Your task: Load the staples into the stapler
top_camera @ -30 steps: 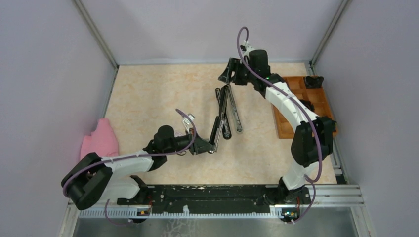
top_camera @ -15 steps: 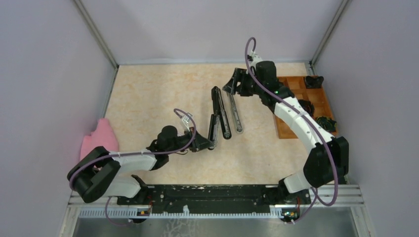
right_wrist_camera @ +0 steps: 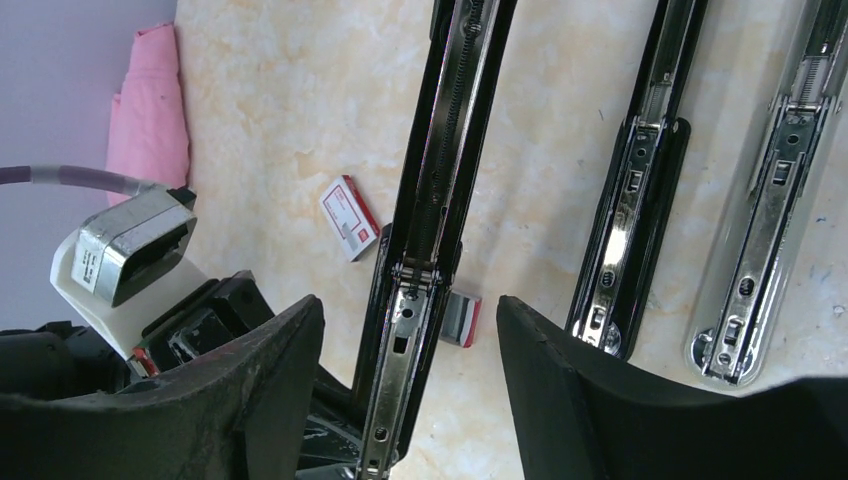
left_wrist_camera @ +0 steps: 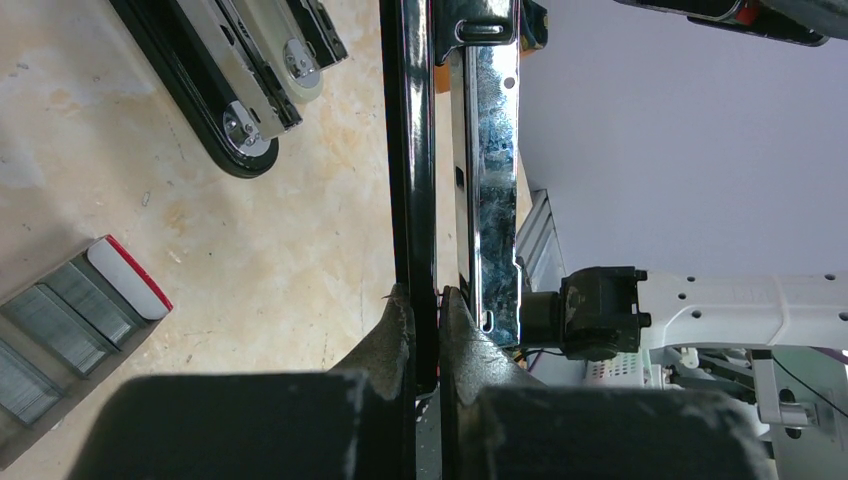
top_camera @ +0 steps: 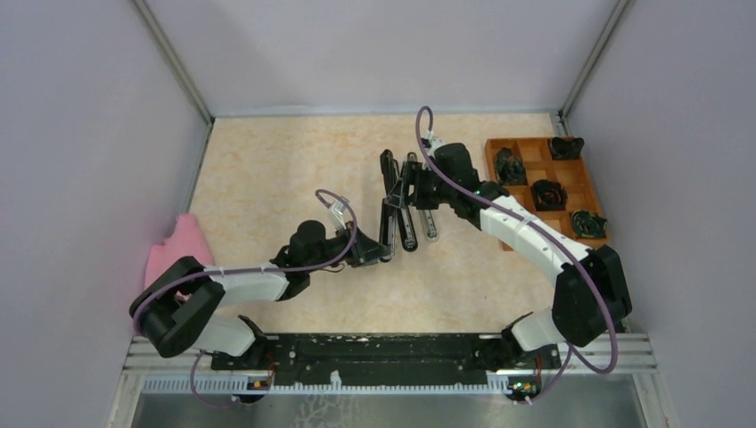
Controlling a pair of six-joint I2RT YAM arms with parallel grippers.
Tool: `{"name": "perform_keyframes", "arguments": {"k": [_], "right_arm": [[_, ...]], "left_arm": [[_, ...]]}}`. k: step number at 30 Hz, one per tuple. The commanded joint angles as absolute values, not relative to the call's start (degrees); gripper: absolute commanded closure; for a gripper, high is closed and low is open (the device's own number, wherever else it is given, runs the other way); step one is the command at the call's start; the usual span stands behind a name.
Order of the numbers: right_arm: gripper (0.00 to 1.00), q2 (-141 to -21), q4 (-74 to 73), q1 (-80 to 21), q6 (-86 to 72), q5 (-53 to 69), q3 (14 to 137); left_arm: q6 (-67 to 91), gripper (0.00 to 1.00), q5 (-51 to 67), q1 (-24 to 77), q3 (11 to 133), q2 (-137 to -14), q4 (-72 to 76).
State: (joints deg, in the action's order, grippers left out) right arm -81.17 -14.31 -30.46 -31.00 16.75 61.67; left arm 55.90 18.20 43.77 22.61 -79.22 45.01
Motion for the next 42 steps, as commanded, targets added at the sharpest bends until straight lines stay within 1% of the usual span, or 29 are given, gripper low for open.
{"name": "perform_keyframes", "arguments": {"k": [1,7,11,19,23,27,28,29,32,38,42], "right_arm": [[0.37,-80.4,-9.8,-31.3,-33.0,16.0,61.5],[0.45,-81.8,-9.9,-31.9,-33.4,16.1,61.9],[0.48,-83.1,-10.2,-32.3,-33.6,16.2,62.2],[0.59,-84.2,-9.1,-32.9,-33.8,16.5,62.6],[0.73,-84.4,-8.7,-32.9,-33.8,16.7,62.6],[0.95,-83.8,-9.1,-32.9,-32.6,16.0,62.9],[1.00,-83.6,-9.4,-32.9,-32.1,15.5,63.2],[1.00,-83.4,-9.8,-32.9,-31.5,15.3,63.5],[1.00,-82.9,-12.1,-32.8,-28.8,13.5,65.2],[1.00,-82.5,-17.7,-30.9,-23.0,10.4,69.1],[1.00,-83.0,-22.5,-27.7,-17.9,8.2,72.3]], "left_arm": [[55.7,1.00,17.5,44.0,25.3,-79.0,51.8],[55.8,1.00,17.8,44.0,25.6,-79.2,51.7],[55.8,1.00,17.8,44.0,25.8,-79.2,51.7],[55.6,1.00,18.4,44.0,26.9,-79.9,51.6],[55.8,1.00,19.1,44.0,27.2,-80.7,51.9],[55.9,1.00,19.3,44.0,27.1,-80.9,51.9],[55.9,0.97,19.3,44.0,26.9,-81.0,51.8],[56.0,0.94,19.2,44.0,26.8,-80.9,51.6],[56.2,0.85,19.0,44.0,26.2,-80.7,51.3],[55.4,0.61,17.0,44.0,24.4,-78.8,48.3],[53.6,0.47,14.9,43.4,23.3,-75.6,43.3]]}}
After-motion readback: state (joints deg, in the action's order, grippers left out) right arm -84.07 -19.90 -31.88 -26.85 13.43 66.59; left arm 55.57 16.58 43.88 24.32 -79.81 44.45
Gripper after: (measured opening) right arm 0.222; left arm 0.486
